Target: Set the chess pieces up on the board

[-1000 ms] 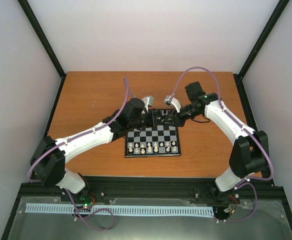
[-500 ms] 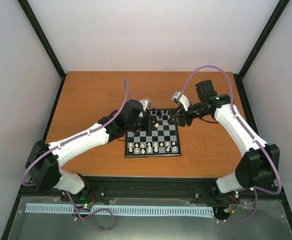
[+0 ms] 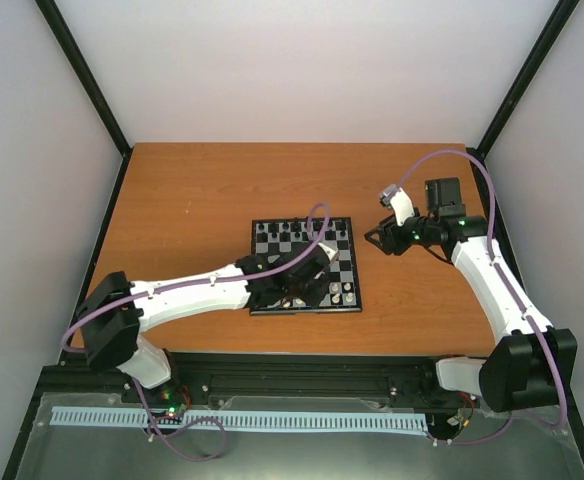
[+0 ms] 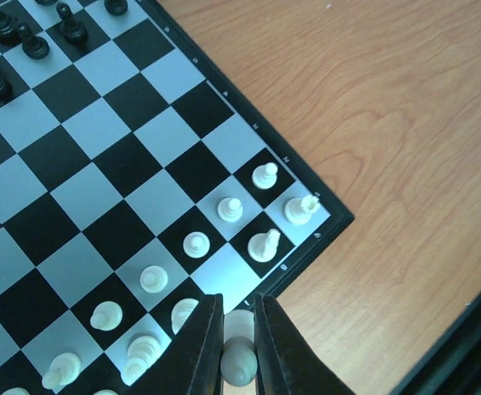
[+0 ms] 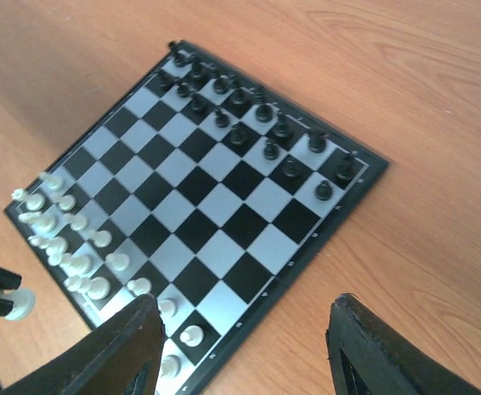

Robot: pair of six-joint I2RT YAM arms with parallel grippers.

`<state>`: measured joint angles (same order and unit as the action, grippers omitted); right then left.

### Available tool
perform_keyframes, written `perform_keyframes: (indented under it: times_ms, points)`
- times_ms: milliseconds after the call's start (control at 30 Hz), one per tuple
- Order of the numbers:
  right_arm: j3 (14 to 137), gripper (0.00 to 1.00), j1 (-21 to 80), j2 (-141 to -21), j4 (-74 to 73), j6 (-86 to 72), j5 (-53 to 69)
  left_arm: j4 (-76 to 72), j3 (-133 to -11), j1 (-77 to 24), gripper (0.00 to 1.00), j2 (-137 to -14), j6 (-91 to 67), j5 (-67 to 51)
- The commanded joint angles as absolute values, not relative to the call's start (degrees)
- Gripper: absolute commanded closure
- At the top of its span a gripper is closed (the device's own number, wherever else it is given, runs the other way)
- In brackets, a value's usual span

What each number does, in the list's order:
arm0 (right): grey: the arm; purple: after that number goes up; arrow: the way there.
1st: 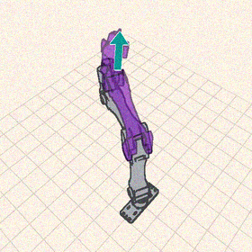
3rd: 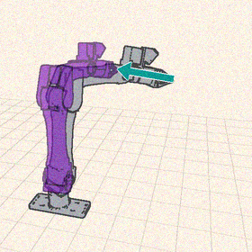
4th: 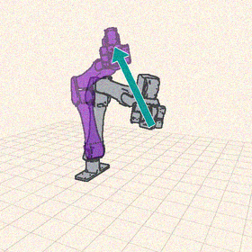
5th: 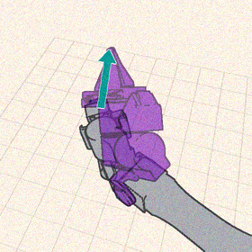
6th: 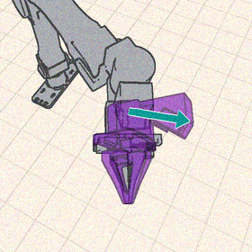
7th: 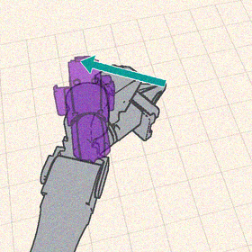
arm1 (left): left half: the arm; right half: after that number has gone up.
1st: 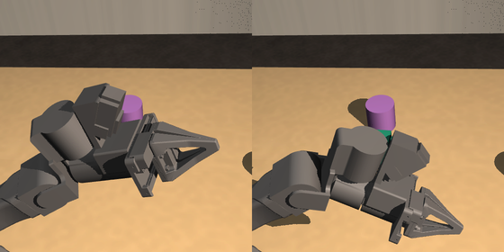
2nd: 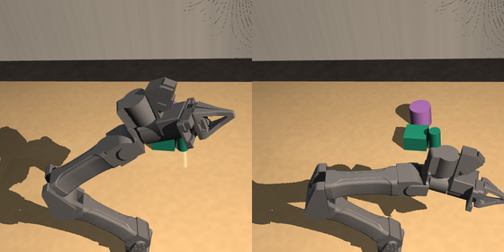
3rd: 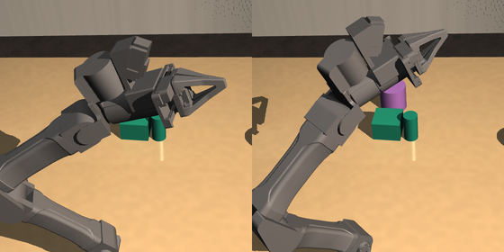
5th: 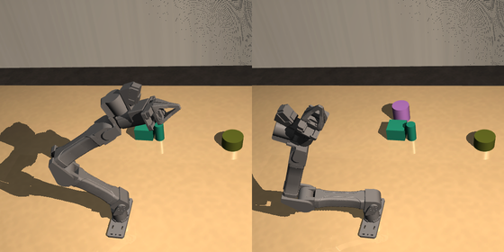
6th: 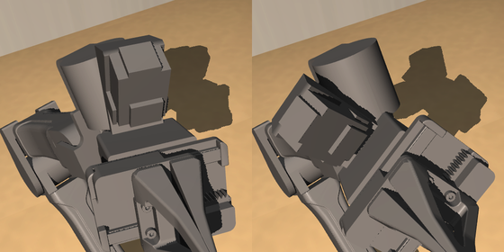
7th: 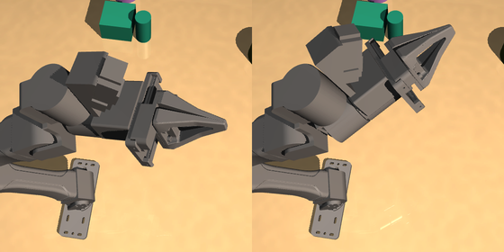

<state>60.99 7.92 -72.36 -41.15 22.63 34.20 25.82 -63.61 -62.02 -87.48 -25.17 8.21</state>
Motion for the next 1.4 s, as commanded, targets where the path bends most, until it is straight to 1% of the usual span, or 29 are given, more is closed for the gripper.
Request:
perform_keyframes:
  times_ms: [0, 167, 667, 1133, 1367]
  points:
    - [60.1, 0.44, 4.9, -71.0, -36.8, 19.9, 32.5, 26.6, -67.0, -63.3, 0.90, -90.5, -21.7, 11.0]
    - [59.9, 0.44, 3.2, -70.5, -37.0, 20.3, 34.3, 26.2, -68.7, -63.7, 0.90, -94.2, -20.9, 11.1]
    - [60.0, 0.44, 2.8, -71.0, -38.0, 21.7, 36.6, 25.8, -71.5, -63.8, 0.90, -102.3, -20.6, 9.8]
    - [60.1, 0.44, 2.8, -71.2, -38.6, 22.6, 37.4, 25.5, -71.2, -63.9, 0.90, -105.5, -21.1, 8.3]
    - [60.3, 0.43, 2.8, -71.4, -38.9, 23.0, 37.6, 25.6, -71.4, -63.9, 0.88, -106.5, -21.2, 8.5]
